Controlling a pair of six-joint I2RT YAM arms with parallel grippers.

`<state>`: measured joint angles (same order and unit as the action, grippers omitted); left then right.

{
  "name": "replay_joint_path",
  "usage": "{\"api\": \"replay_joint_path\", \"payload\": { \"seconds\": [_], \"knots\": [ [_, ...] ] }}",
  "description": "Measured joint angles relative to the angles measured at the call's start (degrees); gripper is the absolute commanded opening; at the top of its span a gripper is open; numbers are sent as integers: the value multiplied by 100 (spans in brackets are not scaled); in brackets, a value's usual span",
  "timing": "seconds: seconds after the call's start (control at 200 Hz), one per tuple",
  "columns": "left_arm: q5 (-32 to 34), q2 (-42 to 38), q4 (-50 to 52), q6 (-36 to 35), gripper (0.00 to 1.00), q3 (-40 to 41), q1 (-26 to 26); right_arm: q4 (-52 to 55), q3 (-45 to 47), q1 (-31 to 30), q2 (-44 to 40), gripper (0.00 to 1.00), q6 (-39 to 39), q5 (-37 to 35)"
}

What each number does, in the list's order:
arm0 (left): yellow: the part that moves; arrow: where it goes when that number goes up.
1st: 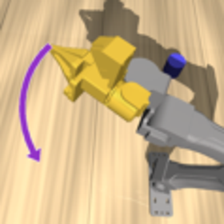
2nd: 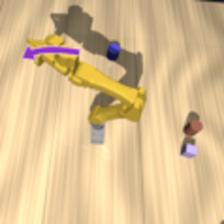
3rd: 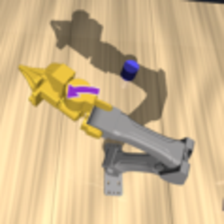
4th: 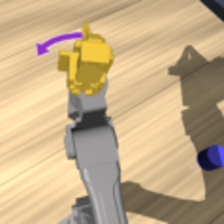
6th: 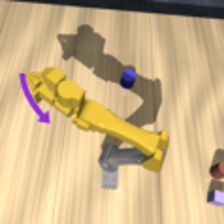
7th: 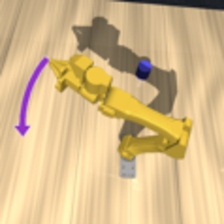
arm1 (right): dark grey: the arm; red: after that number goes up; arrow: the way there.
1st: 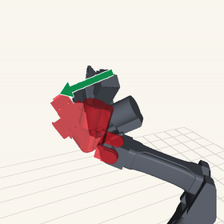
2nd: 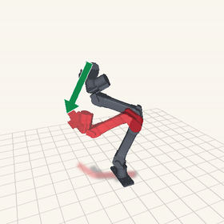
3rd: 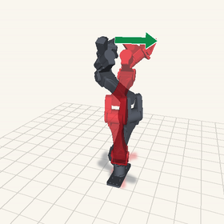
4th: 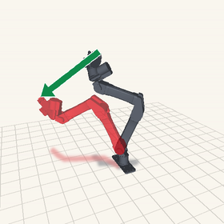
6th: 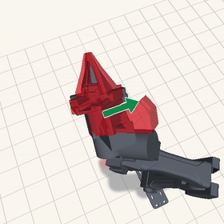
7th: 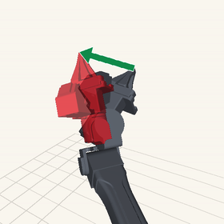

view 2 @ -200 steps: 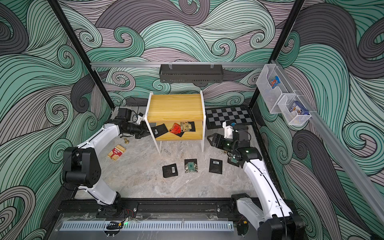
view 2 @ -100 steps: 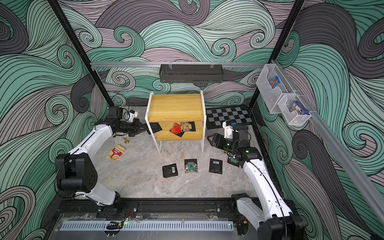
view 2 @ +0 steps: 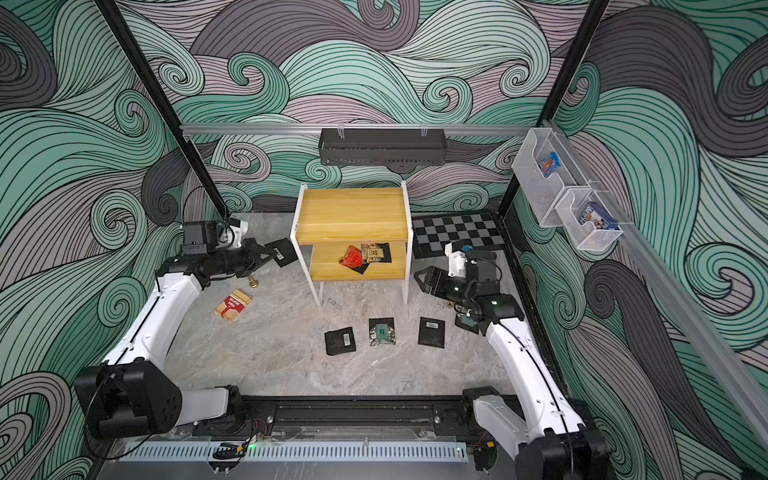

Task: Remove the tea bags from the shelf
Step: Place the tea bag at the center of the board.

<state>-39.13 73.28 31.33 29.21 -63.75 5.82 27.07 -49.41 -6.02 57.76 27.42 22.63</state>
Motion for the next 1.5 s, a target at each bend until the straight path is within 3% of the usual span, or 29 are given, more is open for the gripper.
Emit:
{"api": "replay_joint_path", "payload": {
  "seconds": [0.395,0.675,0.951,1.501],
  "knots": [
    [-37,-715,376,81,0,1403,-9,0,0,2,0,76,0,9],
    [-94,-1054,514,254,0,2396,-350,0,0,0,-2,76,0,9],
    [173,-883,592,479,0,2457,-822,0,0,2,-2,76,0,9],
    [820,-216,868,684,10,2461,-1014,-7,20,2,-50,76,-17,-4]
  ]
}}
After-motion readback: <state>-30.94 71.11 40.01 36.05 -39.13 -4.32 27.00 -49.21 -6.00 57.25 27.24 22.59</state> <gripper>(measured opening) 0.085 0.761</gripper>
